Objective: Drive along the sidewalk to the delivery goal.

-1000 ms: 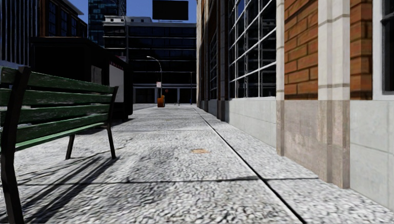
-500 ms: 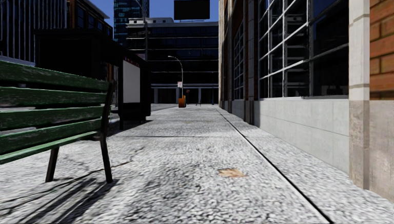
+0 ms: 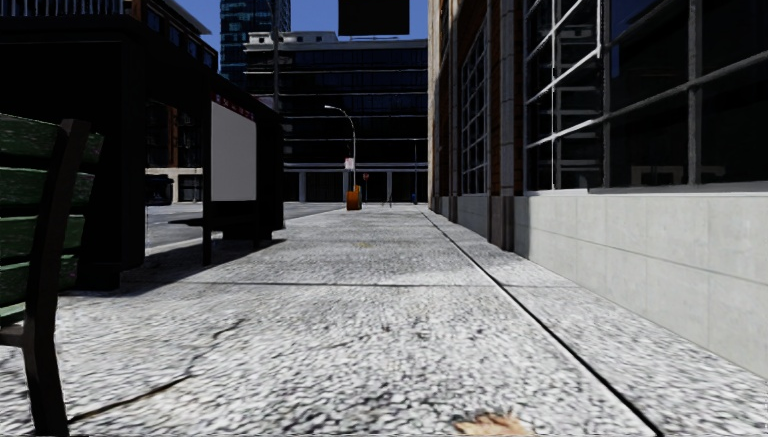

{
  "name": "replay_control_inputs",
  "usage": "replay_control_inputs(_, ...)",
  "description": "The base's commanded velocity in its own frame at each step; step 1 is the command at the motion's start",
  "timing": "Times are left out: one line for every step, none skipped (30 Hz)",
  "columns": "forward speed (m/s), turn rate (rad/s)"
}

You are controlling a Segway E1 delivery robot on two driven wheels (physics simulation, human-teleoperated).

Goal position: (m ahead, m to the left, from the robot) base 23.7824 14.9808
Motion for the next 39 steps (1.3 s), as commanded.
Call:
replay_control_inputs(1.81,0.00)
replay_control_inputs(1.81,0.00)
replay_control_inputs(1.81,0.00)
replay_control_inputs(1.81,0.00)
replay_control_inputs(1.81,0.00)
replay_control_inputs(1.81,0.00)
replay_control_inputs(1.81,0.00)
replay_control_inputs(1.81,0.00)
replay_control_inputs(1.81,0.00)
replay_control_inputs(1.81,0.00)
replay_control_inputs(1.81,0.00)
replay_control_inputs(1.81,0.00)
replay_control_inputs(1.81,0.00)
replay_control_inputs(1.81,0.00)
replay_control_inputs(1.81,0.00)
replay_control_inputs(1.81,0.00)
replay_control_inputs(1.81,0.00)
replay_control_inputs(1.81,0.00)
replay_control_inputs(1.81,0.00)
replay_control_inputs(1.81,0.00)
replay_control_inputs(1.81,0.00)
replay_control_inputs(1.81,0.00)
replay_control_inputs(1.81,0.00)
replay_control_inputs(1.81,0.00)
replay_control_inputs(1.81,0.00)
replay_control_inputs(1.81,0.00)
replay_control_inputs(1.81,0.00)
replay_control_inputs(1.81,0.00)
replay_control_inputs(1.81,0.00)
replay_control_inputs(1.81,0.00)
replay_control_inputs(1.81,0.00)
replay_control_inputs(1.81,0.00)
replay_control_inputs(1.81,0.00)
replay_control_inputs(1.81,0.00)
replay_control_inputs(1.81,0.00)
replay_control_inputs(1.81,0.00)
replay_control_inputs(1.81,0.00)
replay_control_inputs(1.81,0.00)
replay_control_inputs(1.81,0.00)
